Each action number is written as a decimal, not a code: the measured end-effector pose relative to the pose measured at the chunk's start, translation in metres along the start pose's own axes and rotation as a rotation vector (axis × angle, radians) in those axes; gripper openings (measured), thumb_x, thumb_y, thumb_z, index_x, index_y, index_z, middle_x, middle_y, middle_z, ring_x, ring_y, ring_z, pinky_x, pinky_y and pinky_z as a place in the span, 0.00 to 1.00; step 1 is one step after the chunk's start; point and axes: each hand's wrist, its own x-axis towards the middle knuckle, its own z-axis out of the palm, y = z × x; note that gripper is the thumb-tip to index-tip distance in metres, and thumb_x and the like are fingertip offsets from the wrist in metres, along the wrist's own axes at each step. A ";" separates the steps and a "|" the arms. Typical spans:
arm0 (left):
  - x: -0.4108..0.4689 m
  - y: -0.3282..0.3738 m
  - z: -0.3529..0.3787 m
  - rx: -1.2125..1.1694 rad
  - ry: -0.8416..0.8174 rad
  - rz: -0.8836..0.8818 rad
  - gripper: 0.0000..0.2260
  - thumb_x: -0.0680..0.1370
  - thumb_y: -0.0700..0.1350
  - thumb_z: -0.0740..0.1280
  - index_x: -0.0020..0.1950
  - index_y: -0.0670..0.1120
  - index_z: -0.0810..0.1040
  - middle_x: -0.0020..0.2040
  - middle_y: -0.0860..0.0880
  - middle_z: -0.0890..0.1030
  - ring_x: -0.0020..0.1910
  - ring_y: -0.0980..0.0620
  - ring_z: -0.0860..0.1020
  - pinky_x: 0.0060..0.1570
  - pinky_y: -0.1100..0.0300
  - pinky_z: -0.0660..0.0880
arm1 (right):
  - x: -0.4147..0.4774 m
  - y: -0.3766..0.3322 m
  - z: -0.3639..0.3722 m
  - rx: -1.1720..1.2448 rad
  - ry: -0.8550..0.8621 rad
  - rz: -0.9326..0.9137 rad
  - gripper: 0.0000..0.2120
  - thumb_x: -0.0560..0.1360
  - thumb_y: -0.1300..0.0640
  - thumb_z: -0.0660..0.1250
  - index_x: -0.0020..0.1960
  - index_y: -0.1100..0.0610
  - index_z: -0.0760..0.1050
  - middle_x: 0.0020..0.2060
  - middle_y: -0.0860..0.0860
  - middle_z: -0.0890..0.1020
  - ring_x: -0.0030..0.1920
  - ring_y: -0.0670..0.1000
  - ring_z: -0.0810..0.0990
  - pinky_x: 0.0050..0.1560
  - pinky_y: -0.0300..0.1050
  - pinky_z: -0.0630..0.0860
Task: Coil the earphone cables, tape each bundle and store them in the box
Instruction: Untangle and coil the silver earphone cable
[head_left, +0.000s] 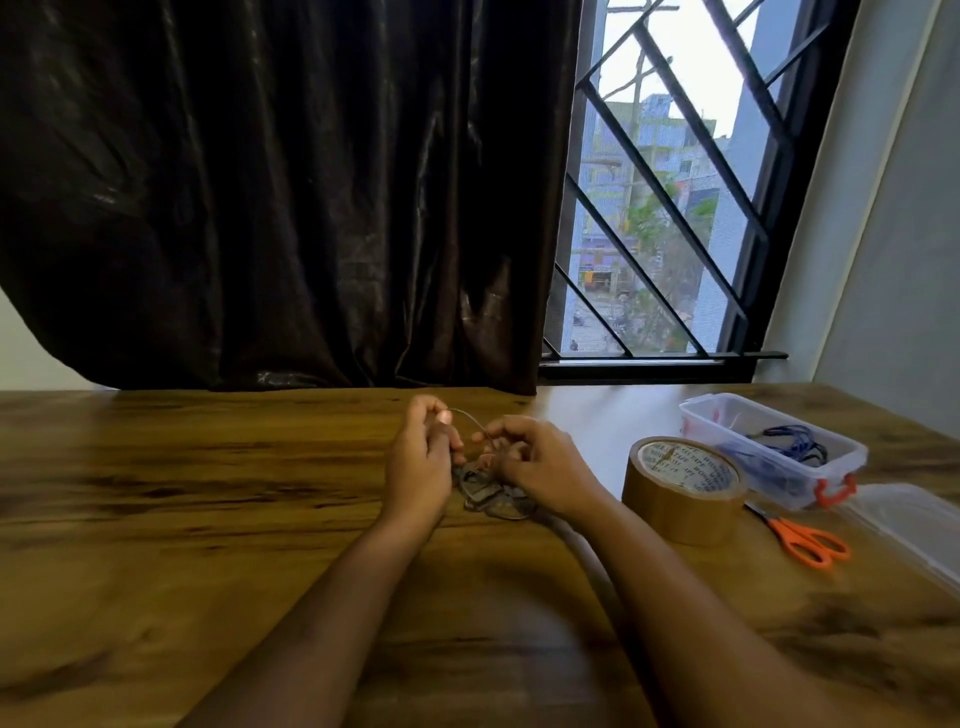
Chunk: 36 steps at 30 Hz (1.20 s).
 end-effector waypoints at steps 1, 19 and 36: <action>0.000 0.002 0.000 -0.005 0.032 0.010 0.07 0.82 0.42 0.55 0.47 0.50 0.69 0.36 0.50 0.73 0.32 0.53 0.71 0.31 0.59 0.68 | 0.001 0.002 -0.002 -0.031 0.013 0.005 0.09 0.75 0.65 0.66 0.52 0.55 0.79 0.44 0.45 0.78 0.40 0.38 0.77 0.37 0.25 0.73; 0.011 -0.006 -0.018 0.486 0.248 0.112 0.05 0.79 0.46 0.63 0.54 0.50 0.75 0.49 0.54 0.74 0.47 0.53 0.74 0.41 0.58 0.71 | 0.007 -0.004 -0.017 0.401 0.334 0.396 0.30 0.78 0.36 0.49 0.36 0.57 0.76 0.26 0.50 0.75 0.25 0.45 0.71 0.22 0.34 0.64; -0.003 0.004 -0.001 0.245 -0.333 -0.027 0.33 0.72 0.34 0.66 0.68 0.64 0.64 0.64 0.58 0.69 0.64 0.52 0.70 0.57 0.50 0.75 | 0.007 -0.016 -0.022 0.980 0.151 0.224 0.20 0.79 0.42 0.55 0.70 0.41 0.64 0.66 0.41 0.71 0.62 0.53 0.73 0.54 0.56 0.76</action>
